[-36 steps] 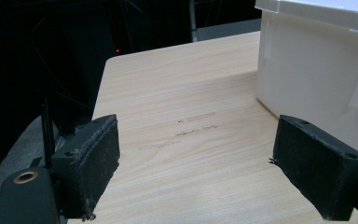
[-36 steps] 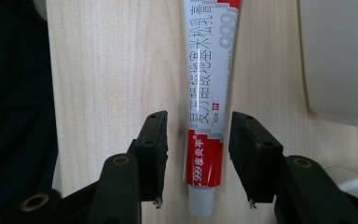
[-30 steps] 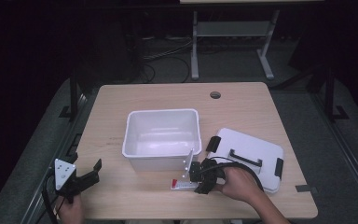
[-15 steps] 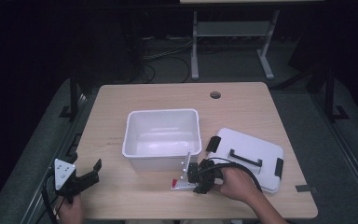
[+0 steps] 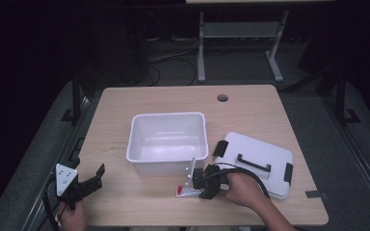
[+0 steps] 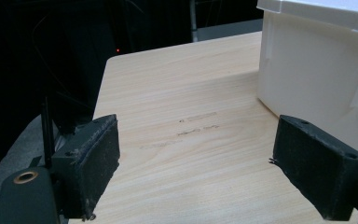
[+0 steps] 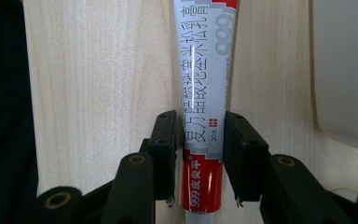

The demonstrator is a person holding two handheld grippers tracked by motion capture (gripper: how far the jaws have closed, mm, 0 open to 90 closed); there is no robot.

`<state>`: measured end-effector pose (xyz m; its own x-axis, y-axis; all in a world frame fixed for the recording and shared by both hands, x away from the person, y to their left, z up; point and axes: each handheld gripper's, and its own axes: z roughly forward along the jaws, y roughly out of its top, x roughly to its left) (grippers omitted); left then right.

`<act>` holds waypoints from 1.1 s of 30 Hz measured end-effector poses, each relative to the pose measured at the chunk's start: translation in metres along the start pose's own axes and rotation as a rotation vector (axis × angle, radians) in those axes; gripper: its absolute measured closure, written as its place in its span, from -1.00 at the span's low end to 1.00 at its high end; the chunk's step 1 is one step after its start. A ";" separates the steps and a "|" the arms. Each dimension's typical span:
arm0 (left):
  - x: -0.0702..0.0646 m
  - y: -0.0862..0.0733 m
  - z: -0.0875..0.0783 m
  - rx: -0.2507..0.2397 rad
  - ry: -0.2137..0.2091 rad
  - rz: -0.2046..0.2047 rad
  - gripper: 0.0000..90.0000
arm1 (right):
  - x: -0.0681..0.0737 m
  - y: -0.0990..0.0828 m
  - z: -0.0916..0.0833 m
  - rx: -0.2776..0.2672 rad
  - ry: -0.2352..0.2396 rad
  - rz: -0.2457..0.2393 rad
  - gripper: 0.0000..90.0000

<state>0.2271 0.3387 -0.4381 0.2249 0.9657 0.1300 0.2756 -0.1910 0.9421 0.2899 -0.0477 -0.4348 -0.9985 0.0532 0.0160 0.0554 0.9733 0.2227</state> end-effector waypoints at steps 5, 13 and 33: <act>0.000 0.000 0.000 -0.001 0.000 0.000 -0.69 | 0.000 0.001 0.000 0.003 -0.005 -0.003 0.48; 0.000 0.000 0.000 -0.002 0.001 0.000 -0.69 | 0.000 0.001 0.001 0.012 -0.011 -0.009 0.50; 0.000 0.000 0.000 -0.003 0.000 -0.001 -0.69 | 0.002 0.003 0.001 0.021 -0.020 -0.042 0.56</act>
<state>0.2269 0.3385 -0.4382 0.2247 0.9659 0.1290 0.2731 -0.1895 0.9431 0.2882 -0.0442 -0.4352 -0.9998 0.0162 -0.0129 0.0133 0.9792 0.2024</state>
